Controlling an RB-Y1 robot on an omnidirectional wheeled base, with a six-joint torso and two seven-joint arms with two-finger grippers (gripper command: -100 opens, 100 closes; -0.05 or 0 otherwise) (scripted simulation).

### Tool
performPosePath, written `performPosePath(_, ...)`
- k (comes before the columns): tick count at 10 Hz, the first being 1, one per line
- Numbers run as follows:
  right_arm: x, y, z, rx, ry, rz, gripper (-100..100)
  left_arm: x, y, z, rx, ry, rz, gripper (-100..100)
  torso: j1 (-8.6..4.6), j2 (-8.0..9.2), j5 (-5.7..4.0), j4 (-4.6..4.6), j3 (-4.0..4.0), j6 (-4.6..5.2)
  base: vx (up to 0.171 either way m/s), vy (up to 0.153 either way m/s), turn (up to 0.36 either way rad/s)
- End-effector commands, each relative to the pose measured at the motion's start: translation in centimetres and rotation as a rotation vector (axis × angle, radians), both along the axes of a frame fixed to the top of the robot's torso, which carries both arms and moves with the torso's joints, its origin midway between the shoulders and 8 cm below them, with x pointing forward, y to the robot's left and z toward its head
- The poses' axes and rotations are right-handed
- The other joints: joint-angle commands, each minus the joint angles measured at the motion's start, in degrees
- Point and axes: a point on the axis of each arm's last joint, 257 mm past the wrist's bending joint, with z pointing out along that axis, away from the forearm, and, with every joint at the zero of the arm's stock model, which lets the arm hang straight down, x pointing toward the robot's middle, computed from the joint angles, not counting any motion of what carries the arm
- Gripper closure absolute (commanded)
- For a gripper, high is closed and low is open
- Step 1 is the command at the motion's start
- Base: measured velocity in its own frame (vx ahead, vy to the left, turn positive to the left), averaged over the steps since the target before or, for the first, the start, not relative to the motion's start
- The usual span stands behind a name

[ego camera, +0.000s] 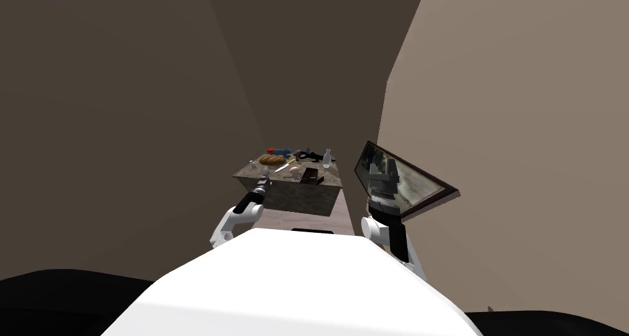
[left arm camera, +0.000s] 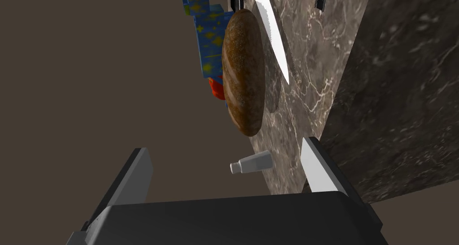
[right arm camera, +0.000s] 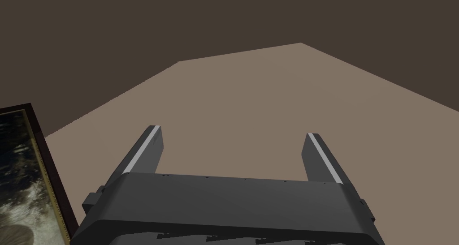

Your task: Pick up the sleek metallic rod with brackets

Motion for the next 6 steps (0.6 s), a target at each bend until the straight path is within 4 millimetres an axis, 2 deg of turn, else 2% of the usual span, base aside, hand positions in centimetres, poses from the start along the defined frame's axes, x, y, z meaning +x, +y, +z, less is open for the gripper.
performPosePath(1, 0.0, 0.0, 0.0, 0.0, 0.0, 0.0, 0, 0.1, 0.0, -1.2, -0.015, 0.044, 0.005, -100, 0.0, 0.0, 0.0, 0.0, 0.0, 0.0, 0.019, -0.007, -0.007)
performPosePath(6, 0.0, 0.0, 0.0, 0.0, 0.0, 0.0, 0, 0.2, -0.4, -3.6, -0.046, 0.138, 0.011, -100, -0.07, -0.05, -0.02, -0.01, -0.03, 0.01, 0.023, -0.017, -0.006)
